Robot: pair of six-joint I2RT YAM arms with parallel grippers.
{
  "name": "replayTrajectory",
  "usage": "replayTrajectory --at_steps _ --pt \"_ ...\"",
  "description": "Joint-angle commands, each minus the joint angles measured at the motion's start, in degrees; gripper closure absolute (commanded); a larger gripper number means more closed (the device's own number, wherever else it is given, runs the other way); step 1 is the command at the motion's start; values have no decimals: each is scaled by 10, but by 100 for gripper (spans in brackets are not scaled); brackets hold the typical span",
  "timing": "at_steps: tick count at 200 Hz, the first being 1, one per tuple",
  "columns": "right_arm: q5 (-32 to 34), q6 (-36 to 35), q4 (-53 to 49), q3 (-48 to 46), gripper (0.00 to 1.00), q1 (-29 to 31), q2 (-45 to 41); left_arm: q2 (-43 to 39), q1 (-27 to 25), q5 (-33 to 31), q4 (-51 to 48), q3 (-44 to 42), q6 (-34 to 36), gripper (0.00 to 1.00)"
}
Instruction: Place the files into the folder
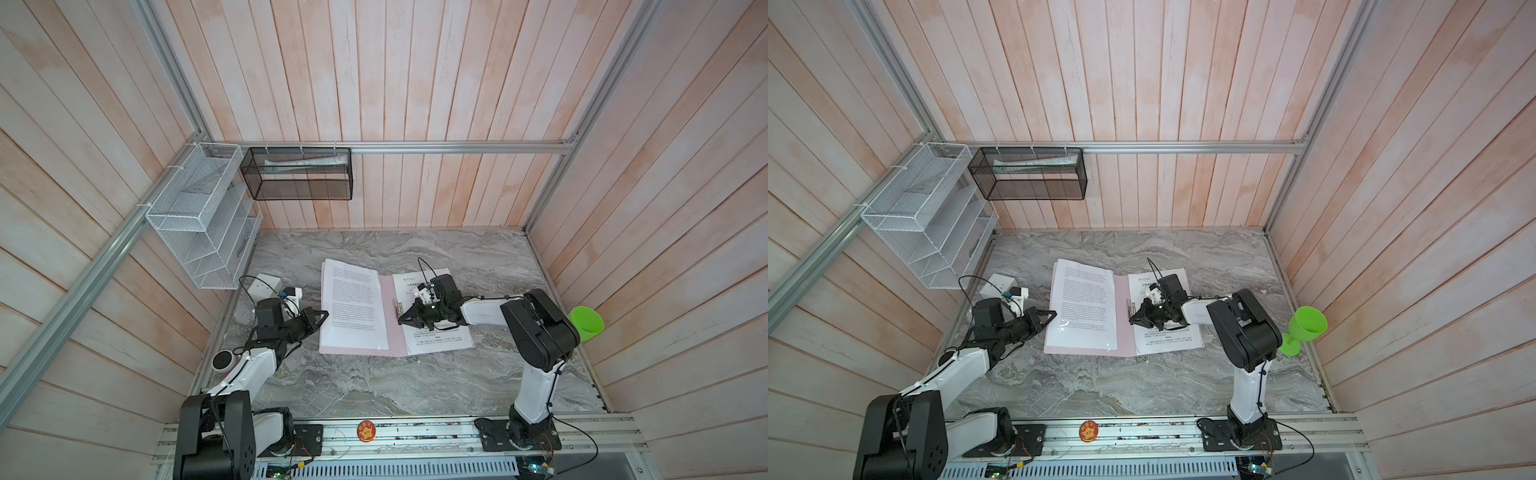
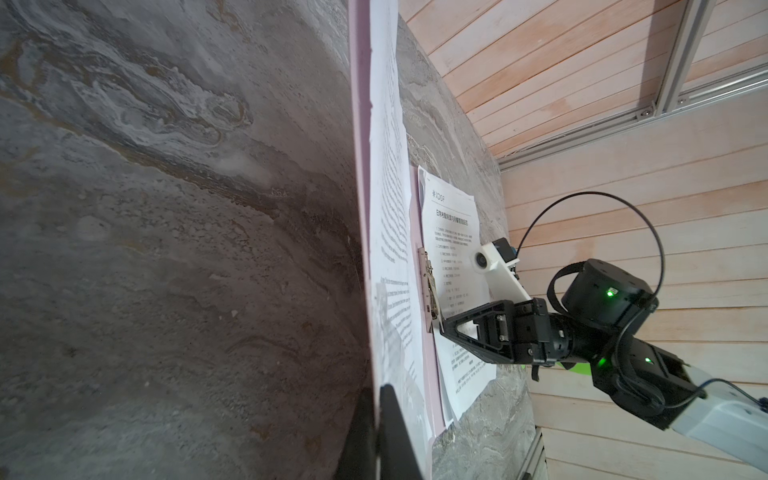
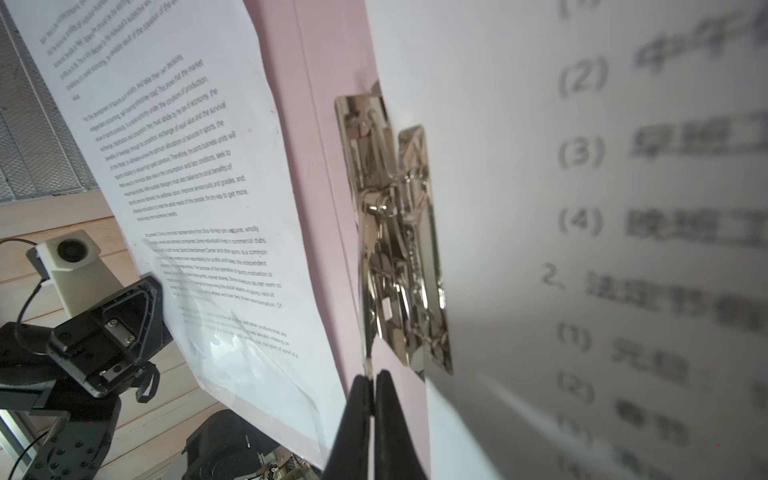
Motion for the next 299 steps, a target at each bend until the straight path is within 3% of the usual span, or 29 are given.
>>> replayTrajectory --at_steps 1,123,183,211,231,264,299 --pt "77 -25 -78 -21 100 -3 36 -7 2 -11 4 -3 11 100" --pt "136 -43 -161 15 100 20 93 -4 1 -2 18 -7 8 100" --pt "-33 17 18 -2 100 20 59 -3 1 -6 17 -3 8 100" --pt "-75 62 83 1 100 21 40 -7 1 -10 15 2 8 100" --pt "-86 60 69 16 100 21 40 -11 1 -14 8 9 10 100" --pt "-78 35 27 23 81 18 22 -28 1 -28 -7 15 15 100" --pt "-66 5 -14 31 70 10 -11 -42 1 -45 -25 23 27 100"
